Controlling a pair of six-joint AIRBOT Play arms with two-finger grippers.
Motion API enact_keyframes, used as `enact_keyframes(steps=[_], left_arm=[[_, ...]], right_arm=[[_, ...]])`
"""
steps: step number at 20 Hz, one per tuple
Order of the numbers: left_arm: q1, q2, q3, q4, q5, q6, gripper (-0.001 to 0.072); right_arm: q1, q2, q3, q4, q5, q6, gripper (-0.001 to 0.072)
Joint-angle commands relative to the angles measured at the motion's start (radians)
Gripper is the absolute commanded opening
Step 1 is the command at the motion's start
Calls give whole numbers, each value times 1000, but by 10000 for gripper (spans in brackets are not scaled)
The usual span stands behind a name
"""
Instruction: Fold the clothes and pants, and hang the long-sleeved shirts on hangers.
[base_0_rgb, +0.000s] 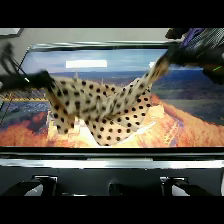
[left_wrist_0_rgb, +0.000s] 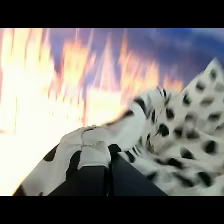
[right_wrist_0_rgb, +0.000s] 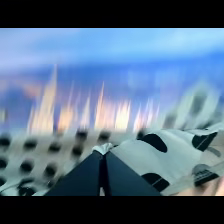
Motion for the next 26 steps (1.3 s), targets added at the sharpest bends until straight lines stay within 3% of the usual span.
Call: enact_keyframes(steps=[1,4,6,10,14,18,21,26], left_arm=[[1,27,341,107,-76,2,22],[1,109,478,161,-76,-44,22],[1,193,486,207,-86,-97,23],[1,333,485,274,-236,-105,22],[1,405,485,379,-322,-194,23],[0,348,478,384,-321,-193,23],[0,223,445,367,-315,-169,24],[0,-172,433,169,-247,-40,24]], right_arm=[[-38,140,287,-247,-77,100,27],[-37,324,311,-515,-140,199,27],[-37,426,311,-602,-138,238,27],[-37,576,311,-616,-107,254,28],[-37,622,311,-615,-39,367,28],[-37,553,311,-604,5,449,27],[-37,427,301,-604,225,550,27],[-37,112,213,-615,455,557,28]])
